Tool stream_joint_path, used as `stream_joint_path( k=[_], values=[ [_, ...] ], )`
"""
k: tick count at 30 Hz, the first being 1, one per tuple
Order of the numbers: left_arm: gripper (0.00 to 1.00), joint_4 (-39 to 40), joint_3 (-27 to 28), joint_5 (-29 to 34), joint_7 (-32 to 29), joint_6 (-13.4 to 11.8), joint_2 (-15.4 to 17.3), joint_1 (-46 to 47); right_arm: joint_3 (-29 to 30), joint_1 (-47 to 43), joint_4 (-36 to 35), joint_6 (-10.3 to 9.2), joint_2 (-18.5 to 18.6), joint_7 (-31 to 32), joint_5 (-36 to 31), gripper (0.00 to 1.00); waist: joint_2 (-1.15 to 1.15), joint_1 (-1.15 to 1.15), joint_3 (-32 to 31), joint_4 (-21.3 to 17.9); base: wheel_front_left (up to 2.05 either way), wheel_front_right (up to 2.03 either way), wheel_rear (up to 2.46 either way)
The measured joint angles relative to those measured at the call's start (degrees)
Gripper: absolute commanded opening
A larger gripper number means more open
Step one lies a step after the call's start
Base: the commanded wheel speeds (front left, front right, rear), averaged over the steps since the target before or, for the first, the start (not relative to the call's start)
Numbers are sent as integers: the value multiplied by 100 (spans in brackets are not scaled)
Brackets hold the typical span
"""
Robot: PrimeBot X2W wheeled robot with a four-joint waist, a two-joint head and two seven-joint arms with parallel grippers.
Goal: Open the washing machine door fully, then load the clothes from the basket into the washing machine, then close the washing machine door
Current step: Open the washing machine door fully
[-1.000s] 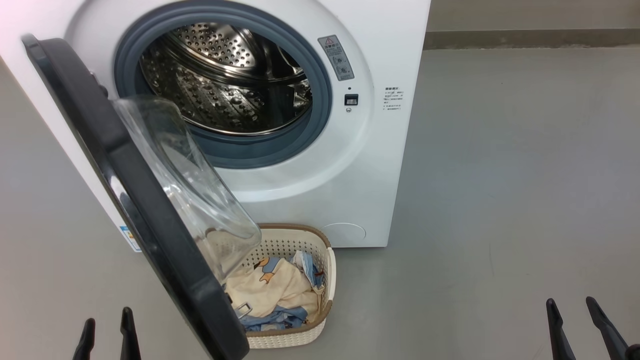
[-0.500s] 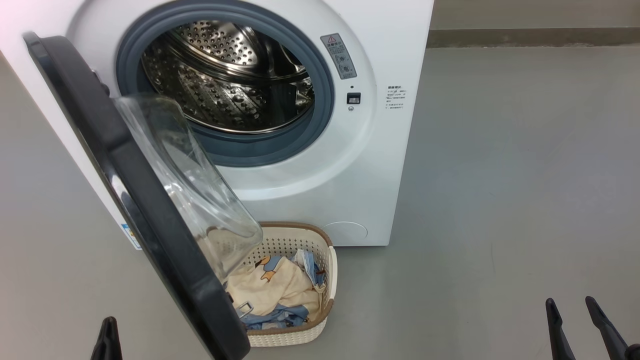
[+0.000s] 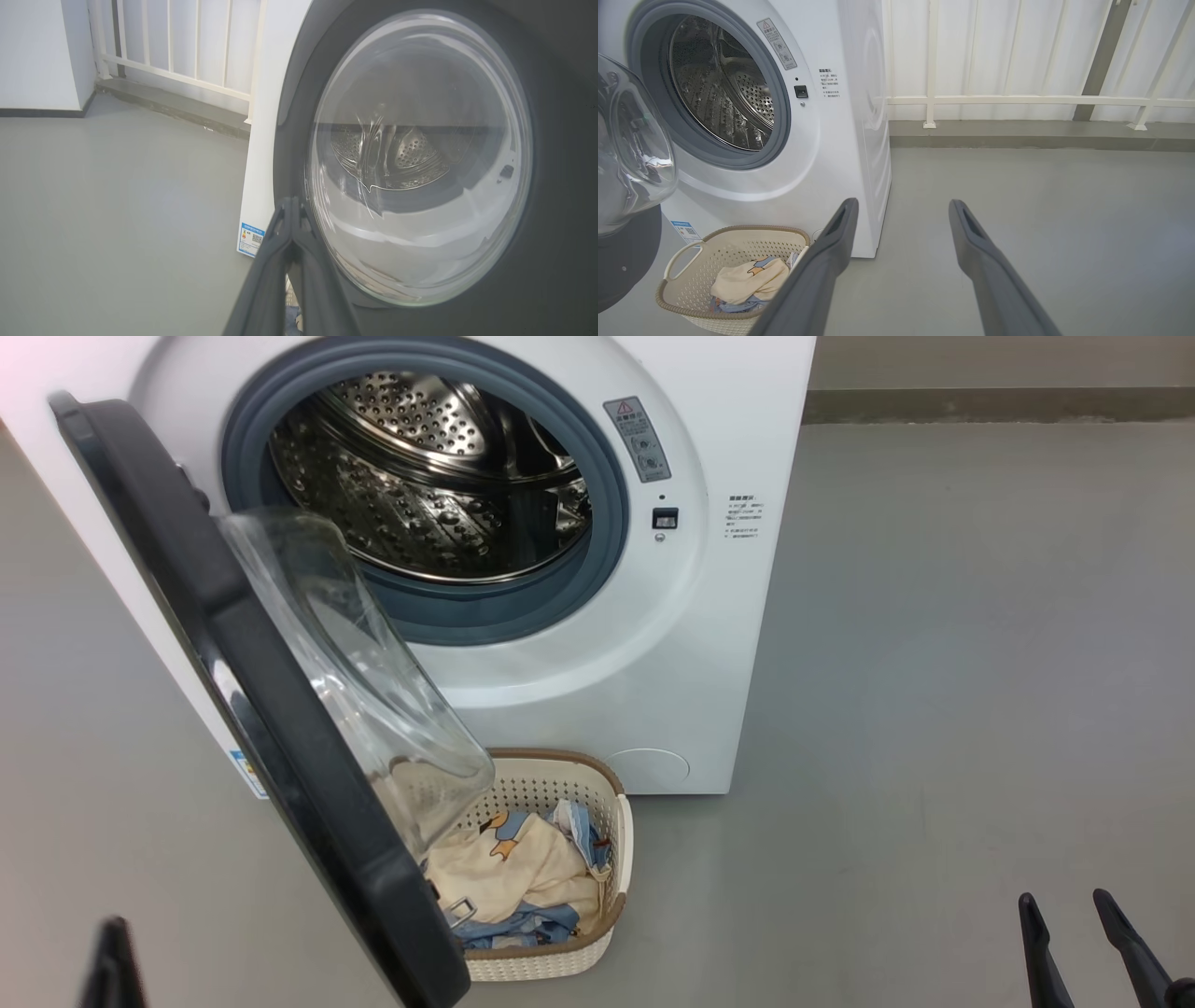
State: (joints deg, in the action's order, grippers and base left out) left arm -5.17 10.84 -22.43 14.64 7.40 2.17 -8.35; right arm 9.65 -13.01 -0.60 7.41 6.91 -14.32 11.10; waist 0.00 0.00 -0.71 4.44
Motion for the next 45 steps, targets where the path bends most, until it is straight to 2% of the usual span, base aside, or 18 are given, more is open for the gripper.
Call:
stream_joint_path(
  k=[6,10,15,21,25,29,35,39,45],
  values=[
    [0,876,619,243,1,-123,-2,295,16,-6,-4,-1,-7,1,-4,100,0,0,-12,66,0,0,0],
    [0,1543,572,417,1,-268,-1,466,15,-11,-3,0,-15,1,-4,100,0,0,-37,109,0,0,0],
    [0,2414,-123,592,-60,-412,-4,524,22,-15,1,0,-64,1,-4,100,0,0,-64,194,0,0,0],
    [0,3635,-842,804,-847,-403,24,1014,36,-112,15,-1,-124,1,-4,100,0,0,-76,362,0,0,0],
    [0,4154,-1540,705,-1393,-358,27,1250,44,-126,15,-1,-144,1,-4,100,0,0,-75,491,0,0,0],
    [0,4254,-2407,248,-1855,-381,32,1316,43,-127,15,0,-152,1,-4,100,0,0,-76,623,0,0,0],
    [0,4000,-3379,-407,-2179,-669,45,1299,23,-127,15,-1,-153,1,-4,100,0,0,-70,762,0,0,0],
    [0,3638,-3662,-817,-2243,-809,52,1248,21,-126,27,0,-149,1,-3,100,0,0,-50,819,0,0,0],
    [0,3247,-3724,-1016,-2339,-922,60,1061,14,-125,35,0,-147,1,-3,100,0,0,-20,893,0,0,0]
  ],
)
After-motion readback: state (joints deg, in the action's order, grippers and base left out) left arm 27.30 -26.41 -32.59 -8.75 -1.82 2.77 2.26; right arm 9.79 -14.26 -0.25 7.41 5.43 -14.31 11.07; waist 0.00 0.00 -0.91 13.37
